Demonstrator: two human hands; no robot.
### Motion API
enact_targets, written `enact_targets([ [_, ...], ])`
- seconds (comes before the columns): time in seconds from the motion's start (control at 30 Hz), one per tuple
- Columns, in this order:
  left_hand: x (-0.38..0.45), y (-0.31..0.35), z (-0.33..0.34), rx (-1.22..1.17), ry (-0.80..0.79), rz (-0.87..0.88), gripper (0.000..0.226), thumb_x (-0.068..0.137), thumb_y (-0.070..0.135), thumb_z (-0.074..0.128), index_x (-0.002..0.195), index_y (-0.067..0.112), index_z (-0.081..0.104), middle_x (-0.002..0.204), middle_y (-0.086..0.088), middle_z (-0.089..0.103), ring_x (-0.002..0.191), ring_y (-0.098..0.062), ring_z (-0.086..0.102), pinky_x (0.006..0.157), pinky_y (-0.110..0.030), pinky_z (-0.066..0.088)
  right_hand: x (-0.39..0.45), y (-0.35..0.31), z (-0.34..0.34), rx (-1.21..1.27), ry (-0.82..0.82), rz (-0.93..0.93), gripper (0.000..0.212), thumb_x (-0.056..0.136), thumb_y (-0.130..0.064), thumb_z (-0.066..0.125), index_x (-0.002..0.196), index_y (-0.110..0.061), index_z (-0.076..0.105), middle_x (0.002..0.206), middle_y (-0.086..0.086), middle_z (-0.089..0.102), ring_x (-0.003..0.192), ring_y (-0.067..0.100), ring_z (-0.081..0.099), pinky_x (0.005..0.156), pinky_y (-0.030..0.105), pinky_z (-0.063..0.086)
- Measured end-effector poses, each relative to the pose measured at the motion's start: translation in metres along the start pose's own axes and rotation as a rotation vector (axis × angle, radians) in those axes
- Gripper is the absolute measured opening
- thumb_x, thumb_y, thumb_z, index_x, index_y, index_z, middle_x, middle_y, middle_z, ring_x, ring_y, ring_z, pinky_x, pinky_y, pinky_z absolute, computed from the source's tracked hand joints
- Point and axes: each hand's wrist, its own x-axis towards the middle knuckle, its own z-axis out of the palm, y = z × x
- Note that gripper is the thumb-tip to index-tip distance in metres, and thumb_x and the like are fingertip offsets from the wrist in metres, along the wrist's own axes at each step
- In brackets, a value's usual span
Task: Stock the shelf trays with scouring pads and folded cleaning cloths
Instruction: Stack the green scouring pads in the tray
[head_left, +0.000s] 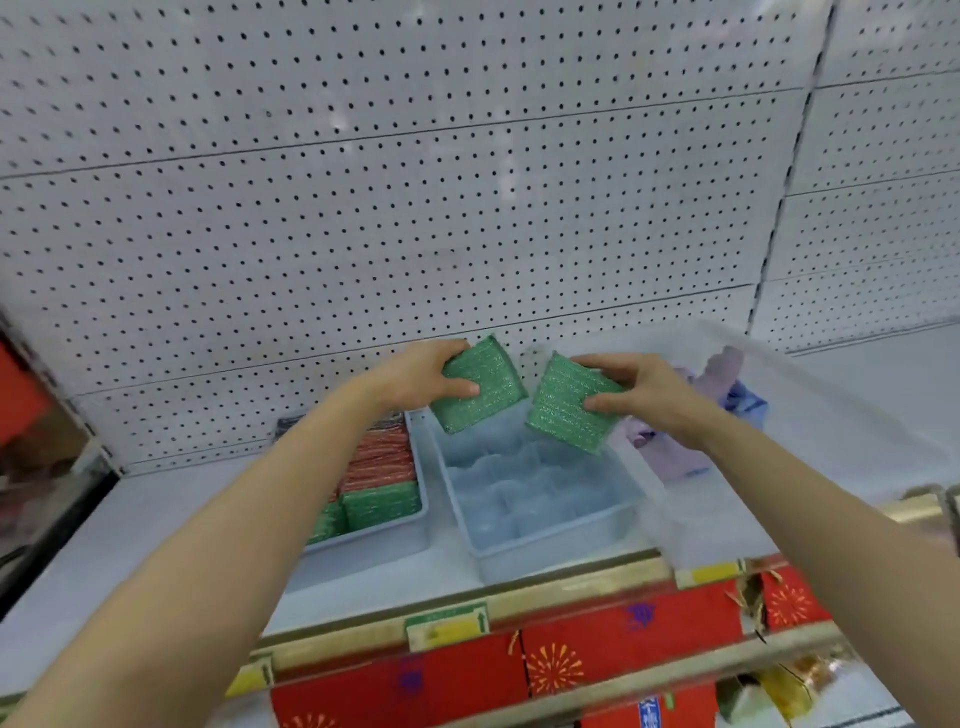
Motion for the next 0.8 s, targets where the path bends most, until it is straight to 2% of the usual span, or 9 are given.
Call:
enact_targets([
  [0.13, -0.04, -0.053, -0.006, 0.088, -0.075, -0.118, 0.019, 0.095, 0.028, 0.062, 0.109, 0.02, 0.052, 0.098, 0.003, 0.062, 0.082, -0.012, 0.061, 0.062, -0.019, 0.043, 0.014, -0.012, 0.061, -0.104, -0.041, -0.056, 0.054, 0.08, 0.003, 0.071, 0.121, -0.031, 0.061, 0.107, -0.012, 0.066, 0.094, -0.004, 0.061, 0.087, 0.013, 0.05],
  [0.2, -0.056, -0.07, -0.005, 0.134, -0.098, -0.162, 0.034, 0.096, 0.03, 0.061, 0.126, 0.016, 0.052, 0.122, -0.004, 0.062, 0.105, -0.022, 0.06, 0.079, -0.026, 0.046, 0.018, -0.019, 0.085, -0.192, -0.054, -0.11, 0.054, 0.08, 0.0, 0.071, 0.122, -0.033, 0.062, 0.107, -0.022, 0.063, 0.094, -0.01, 0.058, 0.091, 0.011, 0.046],
  [0.27, -0.068, -0.085, -0.001, 0.206, -0.125, -0.199, 0.056, 0.097, 0.031, 0.059, 0.145, 0.012, 0.038, 0.148, -0.008, 0.045, 0.131, -0.025, 0.046, 0.102, -0.03, 0.038, 0.021, -0.025, 0.105, -0.262, -0.071, -0.14, 0.052, 0.081, -0.002, 0.071, 0.123, -0.032, 0.062, 0.107, -0.023, 0.062, 0.093, -0.011, 0.057, 0.092, 0.008, 0.043],
  [0.33, -0.07, -0.093, 0.01, 0.273, -0.156, -0.209, 0.066, 0.097, 0.033, 0.058, 0.152, 0.013, 0.027, 0.156, -0.008, 0.034, 0.139, -0.026, 0.036, 0.111, -0.034, 0.03, 0.023, -0.028, 0.116, -0.286, -0.058, -0.139, 0.052, 0.082, -0.004, 0.071, 0.125, -0.031, 0.062, 0.112, -0.019, 0.063, 0.096, -0.006, 0.057, 0.094, 0.008, 0.043],
  [0.47, -0.068, -0.111, 0.036, 0.368, -0.185, -0.194, 0.06, 0.095, 0.031, 0.06, 0.147, 0.016, 0.036, 0.148, -0.008, 0.043, 0.132, -0.026, 0.045, 0.109, -0.042, 0.039, 0.022, -0.029, 0.135, -0.278, -0.057, -0.125, 0.053, 0.082, -0.002, 0.07, 0.128, -0.026, 0.061, 0.119, -0.01, 0.064, 0.107, 0.005, 0.059, 0.1, 0.018, 0.044],
  [0.63, -0.074, -0.131, 0.077, 0.421, -0.109, -0.081, 0.054, 0.096, 0.027, 0.058, 0.145, 0.015, 0.039, 0.141, -0.008, 0.043, 0.129, -0.027, 0.039, 0.109, -0.041, 0.036, 0.021, -0.026, 0.156, -0.285, -0.058, -0.149, 0.053, 0.082, -0.002, 0.07, 0.128, -0.026, 0.06, 0.121, -0.011, 0.063, 0.108, 0.003, 0.058, 0.093, 0.01, 0.041],
  [0.7, -0.076, -0.136, 0.074, 0.327, -0.074, -0.076, 0.051, 0.095, 0.035, 0.057, 0.14, 0.015, 0.043, 0.135, -0.006, 0.046, 0.124, -0.025, 0.042, 0.106, -0.039, 0.038, 0.021, -0.023, 0.165, -0.294, -0.072, -0.146, 0.053, 0.082, -0.002, 0.069, 0.128, -0.027, 0.061, 0.12, -0.011, 0.064, 0.106, 0.002, 0.058, 0.088, 0.002, 0.04],
  [0.8, -0.084, -0.146, 0.056, 0.198, 0.085, -0.055, 0.042, 0.099, 0.042, 0.048, 0.134, 0.018, 0.049, 0.131, 0.001, 0.05, 0.12, -0.016, 0.044, 0.104, -0.034, 0.039, 0.023, -0.022, 0.18, -0.264, -0.082, -0.16, 0.053, 0.081, 0.0, 0.07, 0.125, -0.03, 0.062, 0.117, -0.013, 0.064, 0.103, -0.001, 0.058, 0.086, 0.002, 0.041],
])
